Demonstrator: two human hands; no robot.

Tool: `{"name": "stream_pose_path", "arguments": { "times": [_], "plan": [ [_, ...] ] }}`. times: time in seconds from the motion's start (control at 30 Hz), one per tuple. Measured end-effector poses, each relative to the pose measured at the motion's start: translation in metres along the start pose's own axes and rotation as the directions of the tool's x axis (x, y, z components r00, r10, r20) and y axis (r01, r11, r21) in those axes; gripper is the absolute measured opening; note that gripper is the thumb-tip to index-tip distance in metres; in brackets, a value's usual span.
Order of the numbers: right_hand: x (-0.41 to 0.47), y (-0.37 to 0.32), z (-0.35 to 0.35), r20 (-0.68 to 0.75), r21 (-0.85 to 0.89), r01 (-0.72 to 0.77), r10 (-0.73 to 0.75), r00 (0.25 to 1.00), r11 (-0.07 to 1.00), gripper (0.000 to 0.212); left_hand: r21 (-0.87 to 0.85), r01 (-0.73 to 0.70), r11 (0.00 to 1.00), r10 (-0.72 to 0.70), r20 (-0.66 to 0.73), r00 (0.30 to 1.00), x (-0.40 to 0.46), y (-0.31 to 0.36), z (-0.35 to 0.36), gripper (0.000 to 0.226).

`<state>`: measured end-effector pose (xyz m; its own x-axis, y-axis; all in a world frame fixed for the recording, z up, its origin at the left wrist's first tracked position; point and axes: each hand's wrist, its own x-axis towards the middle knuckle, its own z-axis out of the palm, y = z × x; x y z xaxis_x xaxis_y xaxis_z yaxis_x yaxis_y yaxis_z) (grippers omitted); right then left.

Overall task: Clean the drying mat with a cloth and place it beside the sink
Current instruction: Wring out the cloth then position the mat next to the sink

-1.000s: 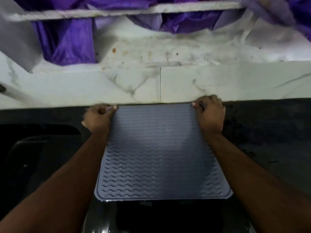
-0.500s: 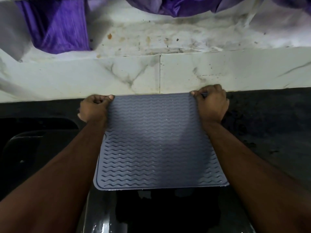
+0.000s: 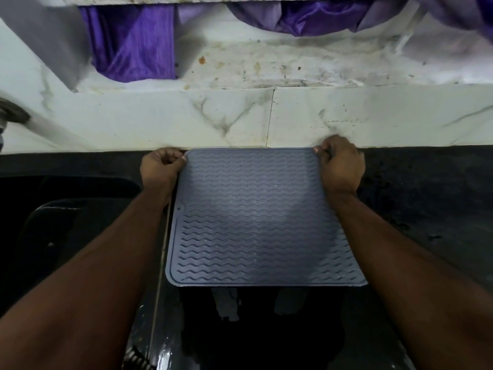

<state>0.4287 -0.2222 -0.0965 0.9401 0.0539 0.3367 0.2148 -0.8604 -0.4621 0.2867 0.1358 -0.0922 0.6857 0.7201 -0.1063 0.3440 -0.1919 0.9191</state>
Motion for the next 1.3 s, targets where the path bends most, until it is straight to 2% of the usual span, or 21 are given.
{"name": "stream_pose_path", "arguments": {
  "times": [0.07,0.17,0.3,0.4,0.53,0.63,0.73,0.9,1.3],
  "plan": [
    [-0.001,-0.002,-0.002,0.014,0.05,-0.024,0.023,1.0,0.998,0.01,0.027,-0.025,0.999,0.026,-0.023,0.999,0.001,-0.004,0.001,0.01],
    [-0.004,-0.005,-0.006,0.05,0.019,-0.009,0.008,0.999,1.0,0.013,0.054,-0.062,0.997,0.064,-0.04,0.997,0.002,-0.008,0.003,0.008],
    [-0.014,-0.024,-0.013,0.174,-0.106,-0.002,0.02,0.985,0.994,0.034,0.04,-0.033,0.999,0.034,-0.028,0.999,0.005,-0.011,0.002,0.008],
    [-0.042,-0.057,-0.01,0.248,-0.18,0.055,-0.008,0.969,0.982,0.038,0.02,-0.001,1.0,0.001,-0.021,1.0,0.005,-0.012,0.0,0.004],
    [-0.076,-0.118,0.009,0.377,0.023,0.198,-0.192,0.906,0.98,0.046,-0.008,0.033,0.999,-0.034,-0.016,0.999,0.006,-0.01,-0.002,0.003],
    [-0.094,-0.147,0.029,0.491,0.003,0.241,-0.211,0.845,0.971,0.063,0.043,0.069,0.997,-0.068,-0.038,0.997,0.007,-0.01,-0.004,0.01],
    [-0.102,-0.15,0.039,0.494,-0.084,0.265,-0.191,0.848,0.961,0.067,0.12,0.04,0.992,-0.027,-0.106,0.994,0.007,-0.009,-0.001,0.01],
    [-0.103,-0.158,0.047,0.518,-0.11,0.276,-0.182,0.835,0.955,0.064,0.196,-0.03,0.98,0.067,-0.186,0.98,0.001,-0.005,0.004,0.008],
    [-0.106,-0.168,0.049,0.512,-0.126,0.273,-0.173,0.842,0.954,0.062,0.177,0.01,0.984,0.027,-0.205,0.978,0.001,-0.007,-0.001,0.015]
  ]
}}
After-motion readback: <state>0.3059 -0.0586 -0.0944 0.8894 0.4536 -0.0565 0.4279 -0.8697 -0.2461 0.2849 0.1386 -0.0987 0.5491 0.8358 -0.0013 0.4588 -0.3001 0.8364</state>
